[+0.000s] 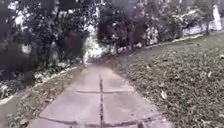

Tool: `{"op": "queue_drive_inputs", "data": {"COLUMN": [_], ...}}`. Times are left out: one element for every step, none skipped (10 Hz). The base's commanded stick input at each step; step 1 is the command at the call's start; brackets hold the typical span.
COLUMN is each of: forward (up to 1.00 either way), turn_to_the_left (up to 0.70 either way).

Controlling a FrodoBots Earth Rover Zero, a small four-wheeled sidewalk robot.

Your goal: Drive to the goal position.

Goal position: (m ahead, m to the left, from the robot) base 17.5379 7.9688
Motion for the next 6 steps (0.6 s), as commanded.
{"op": "queue_drive_inputs", "data": {"forward": [0.85,0.85,0.85,0.85,0.85,0.85], "turn_to_the_left": [0.08,0.0,0.0,0.0,0.0,0.0]}}
